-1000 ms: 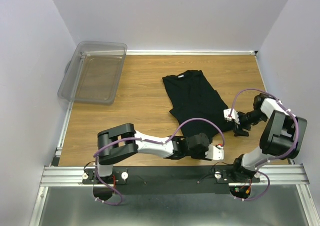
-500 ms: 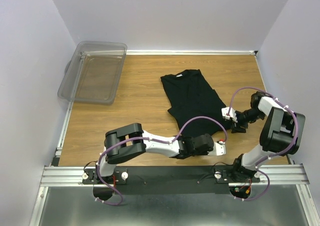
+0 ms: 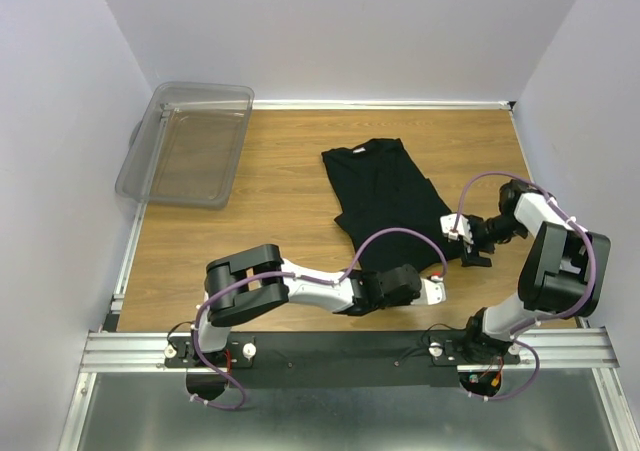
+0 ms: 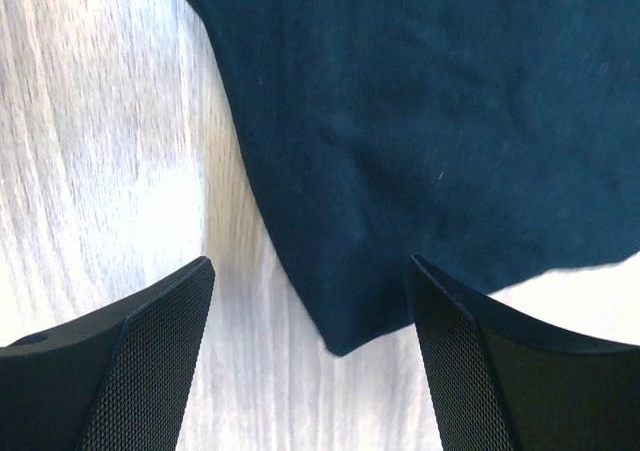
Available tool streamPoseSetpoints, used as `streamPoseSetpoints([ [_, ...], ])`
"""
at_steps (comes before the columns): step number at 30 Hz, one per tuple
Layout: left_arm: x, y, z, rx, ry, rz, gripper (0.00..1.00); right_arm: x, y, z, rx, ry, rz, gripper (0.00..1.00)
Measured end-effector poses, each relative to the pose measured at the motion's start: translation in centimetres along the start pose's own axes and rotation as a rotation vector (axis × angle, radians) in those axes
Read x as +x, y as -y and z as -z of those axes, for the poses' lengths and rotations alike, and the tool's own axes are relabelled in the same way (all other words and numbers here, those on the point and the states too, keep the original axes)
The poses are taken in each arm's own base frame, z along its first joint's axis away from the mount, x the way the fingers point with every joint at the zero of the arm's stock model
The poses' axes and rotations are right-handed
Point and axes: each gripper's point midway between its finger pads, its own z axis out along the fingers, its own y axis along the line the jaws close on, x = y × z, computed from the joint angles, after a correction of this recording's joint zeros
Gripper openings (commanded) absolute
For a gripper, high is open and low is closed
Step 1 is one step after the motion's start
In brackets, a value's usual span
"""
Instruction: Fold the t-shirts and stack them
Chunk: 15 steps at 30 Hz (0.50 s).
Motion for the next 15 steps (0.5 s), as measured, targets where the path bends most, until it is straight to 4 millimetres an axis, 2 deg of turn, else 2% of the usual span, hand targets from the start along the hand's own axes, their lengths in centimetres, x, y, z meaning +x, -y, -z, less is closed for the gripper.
streamPoseSetpoints([
  [5,0.4,-0.3,0.2,-0.004,-0.004,0.005,0.0,-0.6,0.6,-0.5,0.003,-0.007,0.051,0.84],
  [9,0.8,-0.5,0.5,-0.002,-0.004,0.009,0.0,0.1,1.3,-0.9,0.013,-0.025,0.069,0.78],
  [13,0.9,-0.5,0.6,0.005,-0.003,0.014,0.0,0.2,1.2,-1.4,-0.006,-0.035,0.067,0.46],
  [14,0.8,-0.5,0.6,0.009,0.001,0.015,0.0,0.1,1.2,-1.5,-0.011,-0.039,0.069,0.27],
  [15,0.9,-0.4,0.6,0.014,0.004,0.019,0.0,0.0,1.1,-1.7,-0.014,-0.04,0.072,0.18],
])
